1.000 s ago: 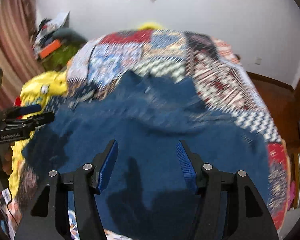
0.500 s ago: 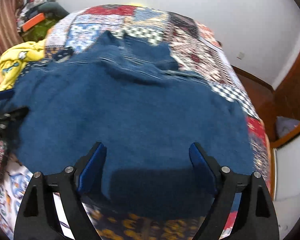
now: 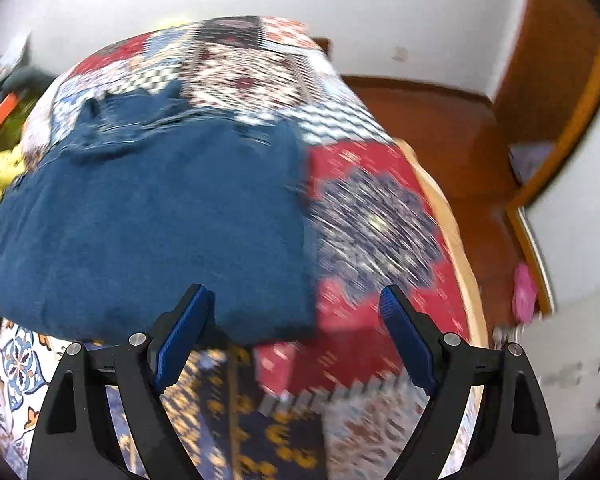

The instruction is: Fold large clothes

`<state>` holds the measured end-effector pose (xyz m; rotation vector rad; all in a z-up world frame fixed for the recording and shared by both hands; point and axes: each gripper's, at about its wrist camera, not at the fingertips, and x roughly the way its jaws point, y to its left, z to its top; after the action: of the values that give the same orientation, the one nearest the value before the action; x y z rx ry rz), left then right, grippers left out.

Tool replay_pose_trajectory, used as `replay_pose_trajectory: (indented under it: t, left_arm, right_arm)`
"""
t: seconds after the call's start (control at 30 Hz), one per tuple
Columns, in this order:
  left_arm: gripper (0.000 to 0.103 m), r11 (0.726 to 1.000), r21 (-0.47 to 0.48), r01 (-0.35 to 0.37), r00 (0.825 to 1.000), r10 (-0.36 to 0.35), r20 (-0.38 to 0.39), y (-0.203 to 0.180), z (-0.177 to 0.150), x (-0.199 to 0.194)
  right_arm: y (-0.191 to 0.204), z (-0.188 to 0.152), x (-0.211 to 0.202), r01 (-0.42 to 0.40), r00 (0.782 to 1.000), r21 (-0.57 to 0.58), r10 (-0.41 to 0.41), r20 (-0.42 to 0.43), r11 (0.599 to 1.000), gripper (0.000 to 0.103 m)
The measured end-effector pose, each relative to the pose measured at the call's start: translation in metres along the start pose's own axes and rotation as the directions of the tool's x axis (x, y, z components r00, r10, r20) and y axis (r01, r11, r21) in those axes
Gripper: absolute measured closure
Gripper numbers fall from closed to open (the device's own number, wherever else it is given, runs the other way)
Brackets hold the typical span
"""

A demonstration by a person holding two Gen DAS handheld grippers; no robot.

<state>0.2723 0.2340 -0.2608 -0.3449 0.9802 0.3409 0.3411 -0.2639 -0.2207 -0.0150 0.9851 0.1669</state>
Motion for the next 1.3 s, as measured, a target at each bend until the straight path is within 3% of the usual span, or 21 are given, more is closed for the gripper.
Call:
replay_pose_trajectory:
  t: [0.07, 0.2, 0.33, 0.4, 0.47, 0.6, 0.63, 0.73, 0.77, 0.83, 0.87, 1.0, 1.07, 1.1, 1.2, 1.3]
  left_arm:
    - [0.006, 0.998, -0.059, 0.038, 0.999, -0.038, -0.001, 0.017, -0.002, -0.005]
    - [0.006, 0.983, -0.162, 0.085, 0.996, -0.085, 0.008, 0.036, -0.007, -0.018]
    - [0.006, 0.95, -0.238, 0.2, 0.979, -0.204, 0.008, 0.034, -0.018, -0.025]
    - [0.006, 0.924, -0.262, 0.278, 0.957, -0.289, -0.003, 0.025, -0.021, -0.022]
    - [0.006, 0.886, -0.292, 0.36, 0.924, -0.381, -0.018, 0.013, -0.029, -0.018]
    - [0.01, 0.778, -0.379, 0.501, 0.83, -0.556, -0.042, -0.008, -0.036, 0.001]
    - [0.012, 0.763, -0.393, 0.513, 0.819, -0.573, -0.045, -0.012, -0.036, 0.007]
    - [0.024, 0.755, -0.391, 0.527, 0.805, -0.59, -0.054, -0.023, -0.032, 0.026]
    - [0.031, 0.744, -0.404, 0.532, 0.798, -0.6, -0.055, -0.023, -0.029, 0.033]
    - [0.032, 0.686, -0.46, 0.564, 0.765, -0.644, -0.021, -0.021, -0.024, 0.045]
    - [0.037, 0.672, -0.469, 0.574, 0.762, -0.648, 0.004, -0.021, -0.021, 0.047]
    - [0.038, 0.679, -0.489, 0.547, 0.798, -0.6, 0.059, -0.026, -0.011, 0.053]
    - [0.041, 0.74, -0.45, 0.5, 0.846, -0.529, 0.07, -0.039, -0.01, 0.045]
    - [0.049, 0.775, -0.422, 0.47, 0.87, -0.488, 0.072, -0.046, -0.009, 0.038]
    - [0.069, 0.859, -0.321, 0.399, 0.916, -0.388, 0.098, -0.062, -0.006, 0.006]
    - [0.079, 0.905, -0.223, 0.363, 0.929, -0.334, 0.158, -0.077, -0.001, -0.027]
  right_arm:
    - [-0.013, -0.006, -0.007, -0.027, 1.0, 0.046, 0.027, -0.002, 0.999, 0.018]
    - [-0.022, -0.016, -0.024, -0.004, 1.0, 0.083, 0.002, 0.014, 0.997, 0.018]
    - [-0.019, -0.017, -0.041, -0.036, 0.998, 0.096, 0.031, 0.058, 0.995, 0.018]
    - [-0.014, -0.014, -0.046, -0.06, 0.996, 0.09, 0.053, 0.074, 0.994, 0.018]
    - [-0.007, -0.011, -0.049, -0.082, 0.993, 0.084, 0.075, 0.088, 0.993, 0.018]
    - [0.007, -0.011, -0.048, -0.134, 0.988, 0.061, 0.129, 0.085, 0.989, 0.018]
    - [0.011, -0.01, -0.047, -0.151, 0.986, 0.056, 0.147, 0.082, 0.987, 0.018]
    - [0.025, -0.011, -0.044, -0.179, 0.982, 0.025, 0.177, 0.069, 0.984, 0.018]
    - [0.029, -0.012, -0.043, -0.181, 0.981, 0.016, 0.18, 0.066, 0.983, 0.018]
    - [0.037, -0.013, -0.041, -0.186, 0.981, -0.004, 0.186, 0.056, 0.982, 0.018]
    - [0.04, -0.014, -0.04, -0.188, 0.981, -0.013, 0.188, 0.05, 0.982, 0.018]
    - [0.048, -0.016, -0.034, -0.183, 0.983, -0.032, 0.184, 0.024, 0.983, 0.018]
    - [0.053, -0.016, -0.03, -0.181, 0.983, -0.035, 0.182, 0.009, 0.983, 0.018]
    - [0.056, -0.017, -0.029, -0.179, 0.984, -0.034, 0.179, 0.001, 0.983, 0.018]
    - [0.064, -0.018, -0.031, -0.195, 0.981, -0.03, 0.194, -0.011, 0.98, 0.018]
    - [0.075, -0.018, -0.039, -0.213, 0.977, -0.048, 0.213, -0.015, 0.976, 0.018]
